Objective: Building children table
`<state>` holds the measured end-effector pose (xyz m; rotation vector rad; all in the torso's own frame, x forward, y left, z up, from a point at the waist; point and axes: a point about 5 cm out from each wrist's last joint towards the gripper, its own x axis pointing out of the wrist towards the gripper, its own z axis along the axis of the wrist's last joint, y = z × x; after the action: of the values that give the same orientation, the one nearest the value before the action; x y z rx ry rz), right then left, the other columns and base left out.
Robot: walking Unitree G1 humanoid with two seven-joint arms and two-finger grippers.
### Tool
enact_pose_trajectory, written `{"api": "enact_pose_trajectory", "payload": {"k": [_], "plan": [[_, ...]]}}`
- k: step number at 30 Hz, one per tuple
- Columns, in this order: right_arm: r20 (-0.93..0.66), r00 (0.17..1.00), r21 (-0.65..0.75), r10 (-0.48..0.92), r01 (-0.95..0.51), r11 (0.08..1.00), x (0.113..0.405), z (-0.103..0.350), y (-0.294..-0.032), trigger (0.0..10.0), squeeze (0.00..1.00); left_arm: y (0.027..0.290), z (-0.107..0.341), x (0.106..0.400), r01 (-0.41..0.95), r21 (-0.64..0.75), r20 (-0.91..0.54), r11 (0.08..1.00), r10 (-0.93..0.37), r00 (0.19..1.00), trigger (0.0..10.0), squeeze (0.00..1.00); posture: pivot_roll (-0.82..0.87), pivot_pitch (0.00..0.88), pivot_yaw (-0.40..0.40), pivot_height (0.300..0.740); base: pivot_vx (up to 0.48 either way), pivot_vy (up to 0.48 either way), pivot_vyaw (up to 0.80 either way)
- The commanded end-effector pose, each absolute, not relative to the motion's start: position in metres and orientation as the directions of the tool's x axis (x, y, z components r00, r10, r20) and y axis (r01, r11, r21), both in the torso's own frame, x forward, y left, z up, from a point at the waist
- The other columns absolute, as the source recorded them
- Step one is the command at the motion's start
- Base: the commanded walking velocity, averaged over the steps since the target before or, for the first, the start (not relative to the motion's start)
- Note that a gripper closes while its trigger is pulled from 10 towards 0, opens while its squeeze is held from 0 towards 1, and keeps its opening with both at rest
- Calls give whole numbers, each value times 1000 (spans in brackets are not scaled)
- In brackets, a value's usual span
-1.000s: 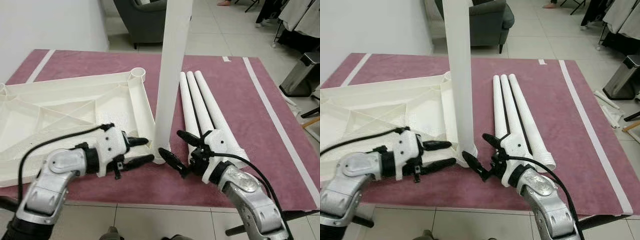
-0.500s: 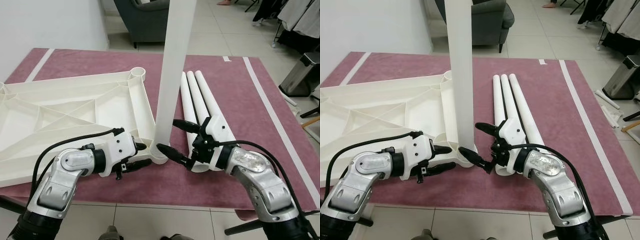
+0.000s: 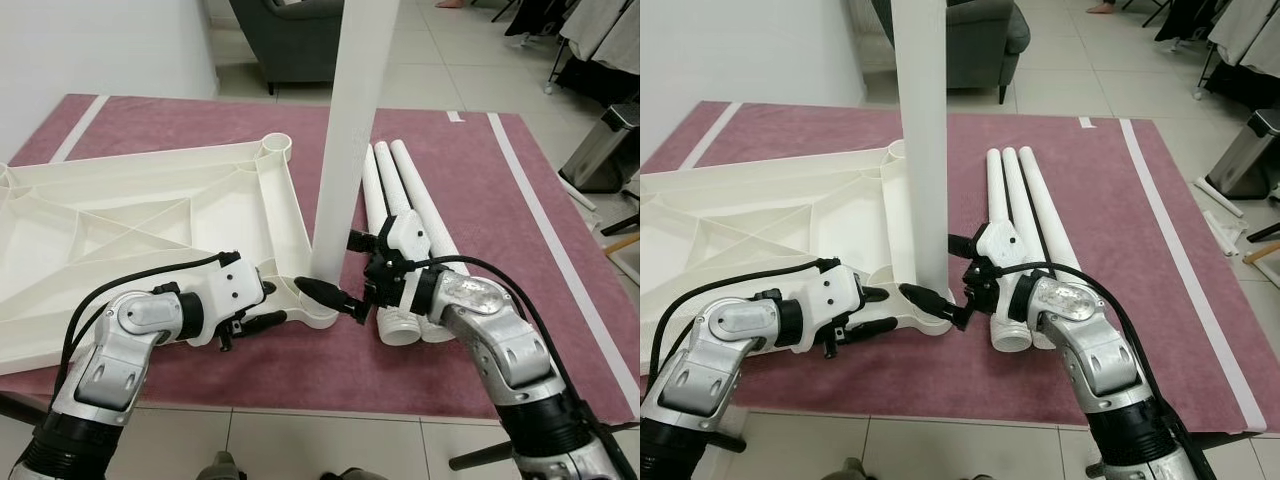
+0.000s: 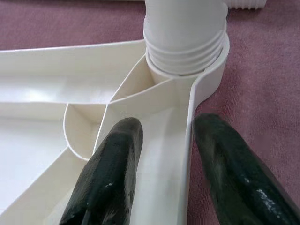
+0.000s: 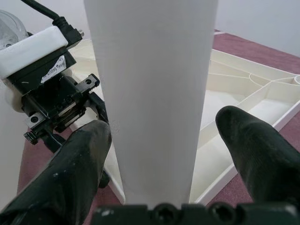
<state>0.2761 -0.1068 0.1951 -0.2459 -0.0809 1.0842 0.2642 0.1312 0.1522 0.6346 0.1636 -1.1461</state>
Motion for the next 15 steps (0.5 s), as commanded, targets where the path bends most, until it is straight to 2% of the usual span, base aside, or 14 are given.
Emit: {"api": "enact_pose_trajectory", "payload": {"k": [1, 2, 4, 5, 8, 10, 12, 13, 15], "plan": [[-62, 439, -244, 897, -878, 412, 278, 194, -101, 10000, 0, 138, 153, 275, 776, 476, -362, 413, -712, 601, 10000, 0, 84, 97, -12, 740, 0, 0, 0], [-63, 434, -247, 899, -879, 408, 280, 195, -100, 10000, 0, 137, 152, 275, 788, 473, -373, 395, -720, 585, 9451, 0, 84, 100, -13, 740, 0, 0, 0], [-63, 432, -249, 900, -880, 405, 281, 195, -99, 10000, 0, 137, 152, 275, 794, 471, -379, 384, -725, 575, 9490, 0, 84, 100, -13, 740, 0, 0, 0], [-63, 427, -253, 902, -881, 400, 283, 196, -98, 10000, 0, 137, 151, 275, 801, 469, -385, 372, -730, 565, 8392, 0, 82, 102, -13, 740, 0, 0, 0], [-63, 422, -256, 904, -883, 394, 285, 197, -97, 10000, 0, 136, 151, 275, 806, 466, -389, 366, -733, 558, 8588, 0, 81, 104, -12, 740, 0, 0, 0], [-64, 413, -262, 908, -885, 384, 287, 198, -96, 10000, 0, 132, 150, 275, 819, 456, -393, 348, -747, 537, 8353, 0, 83, 105, -8, 740, 0, 0, 0], [-64, 411, -264, 909, -886, 382, 288, 198, -95, 10000, 0, 131, 150, 274, 823, 453, -393, 343, -752, 530, 8353, 0, 83, 105, -8, 740, 0, 0, 0], [-65, 409, -263, 910, -887, 380, 288, 198, -95, 10000, 0, 129, 150, 273, 828, 450, -396, 335, -756, 521, 9647, 0, 85, 106, -3, 740, 0, 0, 0], [-66, 408, -262, 911, -887, 379, 288, 196, -94, 10000, 0, 128, 149, 271, 836, 446, -401, 322, -763, 507, 10000, 0, 86, 105, 6, 740, 0, 0, 0]]}}
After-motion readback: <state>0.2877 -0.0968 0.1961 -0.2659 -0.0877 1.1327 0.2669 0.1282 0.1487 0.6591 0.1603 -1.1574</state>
